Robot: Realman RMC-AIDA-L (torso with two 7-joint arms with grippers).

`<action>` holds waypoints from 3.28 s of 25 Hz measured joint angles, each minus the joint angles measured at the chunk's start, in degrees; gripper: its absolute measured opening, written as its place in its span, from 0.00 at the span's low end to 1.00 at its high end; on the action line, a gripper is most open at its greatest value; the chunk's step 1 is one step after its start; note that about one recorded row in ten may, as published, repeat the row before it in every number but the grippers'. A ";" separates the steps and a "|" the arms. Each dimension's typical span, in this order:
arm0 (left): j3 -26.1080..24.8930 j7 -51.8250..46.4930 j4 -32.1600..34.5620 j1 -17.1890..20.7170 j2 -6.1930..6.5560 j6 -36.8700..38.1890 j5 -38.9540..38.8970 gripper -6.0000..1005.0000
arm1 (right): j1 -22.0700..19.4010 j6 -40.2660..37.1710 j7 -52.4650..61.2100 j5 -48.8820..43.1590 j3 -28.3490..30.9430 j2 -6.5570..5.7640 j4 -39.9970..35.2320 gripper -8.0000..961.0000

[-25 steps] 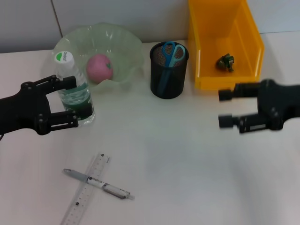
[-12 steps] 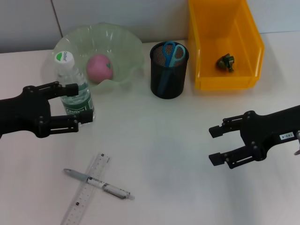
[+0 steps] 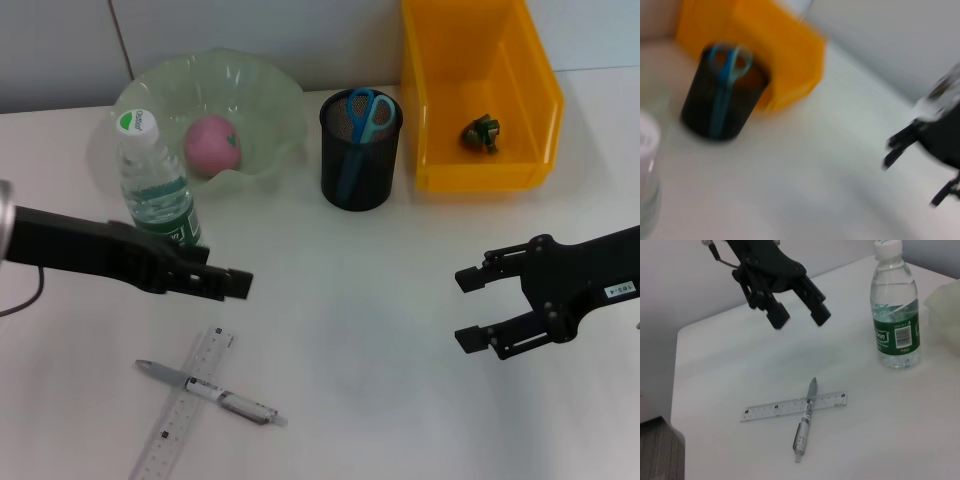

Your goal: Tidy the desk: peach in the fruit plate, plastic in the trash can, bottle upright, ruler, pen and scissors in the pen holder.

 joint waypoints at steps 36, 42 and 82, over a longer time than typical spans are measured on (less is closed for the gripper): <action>18.20 -27.20 -6.85 -15.63 -1.04 -4.53 28.76 0.85 | 3.20 3.00 -3.98 -6.42 -0.08 0.80 -1.50 0.83; 20.68 -27.24 -10.78 -16.97 -1.02 -6.32 28.08 0.85 | 3.37 2.97 -4.10 -6.44 -0.17 0.84 -1.57 0.83; 25.76 -27.24 -20.99 -20.69 -1.02 -14.07 26.08 0.85 | 3.75 3.36 -5.80 -7.98 -0.60 2.50 -0.89 0.83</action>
